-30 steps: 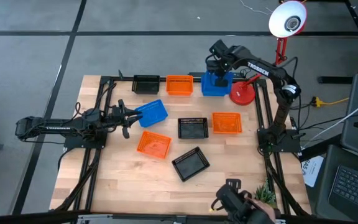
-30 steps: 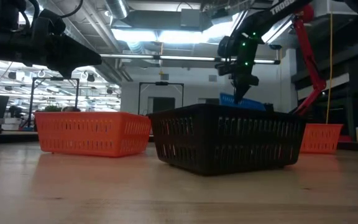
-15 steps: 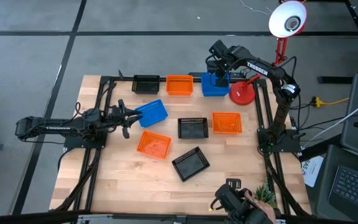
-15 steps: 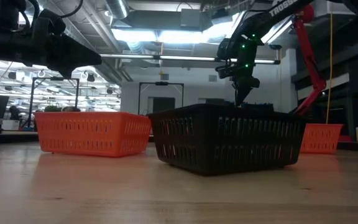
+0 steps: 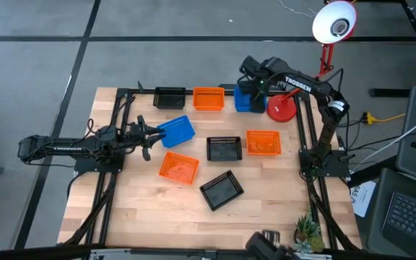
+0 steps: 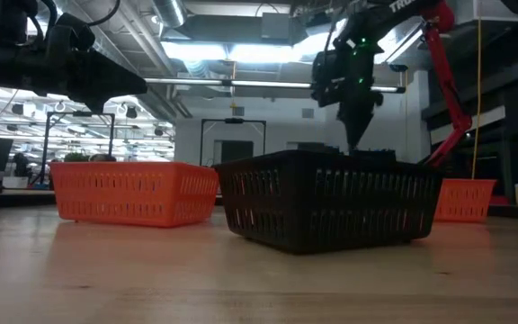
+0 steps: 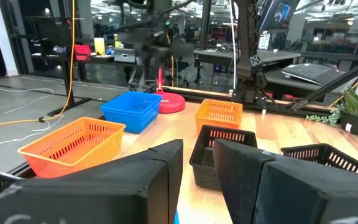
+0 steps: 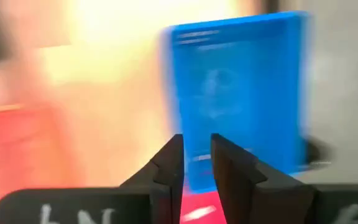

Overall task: Stack baskets by color
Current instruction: Stack the right orange basket on top of the top orange basket

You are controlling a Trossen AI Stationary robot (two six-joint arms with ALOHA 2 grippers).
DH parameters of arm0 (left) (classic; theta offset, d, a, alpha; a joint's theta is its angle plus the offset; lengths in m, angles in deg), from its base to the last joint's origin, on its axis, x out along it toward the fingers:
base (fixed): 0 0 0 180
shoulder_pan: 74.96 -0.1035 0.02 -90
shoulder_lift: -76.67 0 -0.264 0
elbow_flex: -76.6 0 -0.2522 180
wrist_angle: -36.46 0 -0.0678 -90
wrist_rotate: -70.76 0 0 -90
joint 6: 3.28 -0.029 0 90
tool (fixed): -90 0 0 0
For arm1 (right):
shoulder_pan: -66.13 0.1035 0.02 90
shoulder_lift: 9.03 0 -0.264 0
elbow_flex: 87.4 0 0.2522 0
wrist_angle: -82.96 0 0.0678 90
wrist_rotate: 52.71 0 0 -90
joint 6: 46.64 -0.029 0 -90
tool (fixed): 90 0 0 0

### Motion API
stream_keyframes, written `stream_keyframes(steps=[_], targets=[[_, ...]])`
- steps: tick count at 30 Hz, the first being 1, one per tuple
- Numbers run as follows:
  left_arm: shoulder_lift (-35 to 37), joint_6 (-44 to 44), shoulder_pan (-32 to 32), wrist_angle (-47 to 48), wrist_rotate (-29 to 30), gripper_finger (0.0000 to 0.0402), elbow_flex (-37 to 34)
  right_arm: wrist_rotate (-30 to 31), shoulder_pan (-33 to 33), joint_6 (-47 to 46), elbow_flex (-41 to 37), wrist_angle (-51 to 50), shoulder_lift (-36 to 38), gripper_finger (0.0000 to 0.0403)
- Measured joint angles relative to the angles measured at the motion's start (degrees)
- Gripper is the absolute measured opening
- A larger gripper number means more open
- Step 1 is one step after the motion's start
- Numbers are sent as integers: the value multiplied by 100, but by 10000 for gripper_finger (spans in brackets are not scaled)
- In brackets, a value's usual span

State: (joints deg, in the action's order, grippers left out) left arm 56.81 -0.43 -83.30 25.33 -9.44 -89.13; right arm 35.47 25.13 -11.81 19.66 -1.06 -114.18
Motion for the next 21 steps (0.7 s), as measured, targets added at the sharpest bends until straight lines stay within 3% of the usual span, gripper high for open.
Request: stream_keyframes(steps=[5, 9, 16, 21], targets=[[-1, 0, 2, 1, 0, 82, 0, -955, 217, -680, -3, -1076, 119, 80], [-2, 0, 0, 2, 0, 82, 0, -987, 342, -931, -351, -1272, 130, 80], [0, 146, 0, 15, 0, 82, 0, -964, 638, -1237, -1711, -1180, 121, 74], [0, 148, 1, 48, 0, 82, 0, -461, 1108, -1677, -2199, -1208, 411, 52]])
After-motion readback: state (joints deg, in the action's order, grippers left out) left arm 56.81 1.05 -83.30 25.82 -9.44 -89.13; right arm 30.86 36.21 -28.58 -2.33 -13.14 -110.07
